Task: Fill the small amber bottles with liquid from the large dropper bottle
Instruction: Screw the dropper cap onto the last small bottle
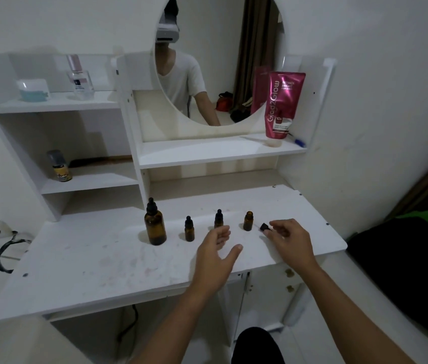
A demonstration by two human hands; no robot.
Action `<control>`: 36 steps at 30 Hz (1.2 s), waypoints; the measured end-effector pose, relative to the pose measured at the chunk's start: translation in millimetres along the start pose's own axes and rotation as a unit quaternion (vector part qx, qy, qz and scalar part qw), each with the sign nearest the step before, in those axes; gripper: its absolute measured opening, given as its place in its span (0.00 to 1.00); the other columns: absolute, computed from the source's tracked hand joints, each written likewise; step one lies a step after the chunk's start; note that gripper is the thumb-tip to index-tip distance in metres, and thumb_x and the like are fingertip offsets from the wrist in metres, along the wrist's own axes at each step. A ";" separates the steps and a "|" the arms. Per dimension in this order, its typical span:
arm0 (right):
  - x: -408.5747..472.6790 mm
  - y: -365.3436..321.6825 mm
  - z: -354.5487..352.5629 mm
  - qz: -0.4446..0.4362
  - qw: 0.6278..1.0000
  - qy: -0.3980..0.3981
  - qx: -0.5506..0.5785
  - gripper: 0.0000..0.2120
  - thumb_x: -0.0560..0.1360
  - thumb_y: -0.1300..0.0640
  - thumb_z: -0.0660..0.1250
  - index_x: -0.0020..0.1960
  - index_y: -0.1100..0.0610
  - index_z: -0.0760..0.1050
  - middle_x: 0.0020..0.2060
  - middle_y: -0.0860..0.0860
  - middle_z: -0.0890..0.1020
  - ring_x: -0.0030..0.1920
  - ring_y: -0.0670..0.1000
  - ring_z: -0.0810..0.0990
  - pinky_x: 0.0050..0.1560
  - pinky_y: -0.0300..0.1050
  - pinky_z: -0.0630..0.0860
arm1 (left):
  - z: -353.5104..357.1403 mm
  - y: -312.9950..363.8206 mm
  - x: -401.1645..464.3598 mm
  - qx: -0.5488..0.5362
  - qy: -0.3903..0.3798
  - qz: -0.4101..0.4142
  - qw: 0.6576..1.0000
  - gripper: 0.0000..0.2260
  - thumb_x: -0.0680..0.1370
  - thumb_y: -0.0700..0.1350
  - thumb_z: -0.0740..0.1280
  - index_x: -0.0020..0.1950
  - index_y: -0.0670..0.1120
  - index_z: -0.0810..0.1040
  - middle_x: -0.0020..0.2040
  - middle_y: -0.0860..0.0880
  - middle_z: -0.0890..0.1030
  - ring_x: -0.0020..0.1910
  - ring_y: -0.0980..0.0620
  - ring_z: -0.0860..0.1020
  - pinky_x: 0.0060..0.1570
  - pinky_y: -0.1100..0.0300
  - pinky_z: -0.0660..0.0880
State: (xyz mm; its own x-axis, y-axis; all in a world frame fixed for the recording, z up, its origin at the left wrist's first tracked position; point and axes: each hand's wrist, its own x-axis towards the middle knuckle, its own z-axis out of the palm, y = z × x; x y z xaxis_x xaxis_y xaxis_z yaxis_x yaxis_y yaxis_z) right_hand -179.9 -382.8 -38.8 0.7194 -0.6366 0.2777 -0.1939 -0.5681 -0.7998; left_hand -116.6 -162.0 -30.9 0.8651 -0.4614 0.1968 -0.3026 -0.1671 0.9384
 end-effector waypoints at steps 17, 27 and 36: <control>-3.6 5.4 -6.9 0.060 0.989 0.065 0.118 0.06 0.78 0.60 0.75 0.53 0.52 0.84 0.48 0.44 0.87 0.52 0.44 0.85 0.58 0.44 0.81 | 62.0 0.3 62.4 0.132 -0.002 0.018 0.991 0.22 0.81 0.48 0.68 0.74 0.47 0.69 0.68 0.52 0.76 0.66 0.54 0.76 0.66 0.57 0.74; 11.6 -18.0 -13.9 0.012 0.967 0.063 0.247 0.10 0.80 0.63 0.72 0.58 0.52 0.85 0.52 0.48 0.89 0.58 0.49 0.87 0.63 0.49 0.80 | 65.8 -11.6 69.8 0.141 0.021 0.055 0.988 0.11 0.82 0.48 0.67 0.64 0.50 0.76 0.57 0.56 0.80 0.55 0.60 0.79 0.55 0.63 0.77; 23.7 -38.0 -11.5 -0.186 0.980 0.038 0.055 0.12 0.79 0.67 0.70 0.59 0.56 0.84 0.50 0.46 0.87 0.53 0.45 0.86 0.54 0.39 0.81 | 66.1 -14.9 69.6 0.128 0.021 0.062 0.990 0.10 0.82 0.47 0.67 0.63 0.51 0.76 0.57 0.57 0.80 0.56 0.60 0.78 0.56 0.65 0.77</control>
State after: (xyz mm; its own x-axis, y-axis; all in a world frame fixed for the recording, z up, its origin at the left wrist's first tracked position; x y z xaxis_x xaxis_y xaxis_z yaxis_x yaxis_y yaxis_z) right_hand -163.1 -382.3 4.3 0.6747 -0.4346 0.5966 0.1494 -0.7111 -0.6870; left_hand -78.3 -249.2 -50.0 0.8289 -0.4572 0.3222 -0.4942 -0.3290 0.8047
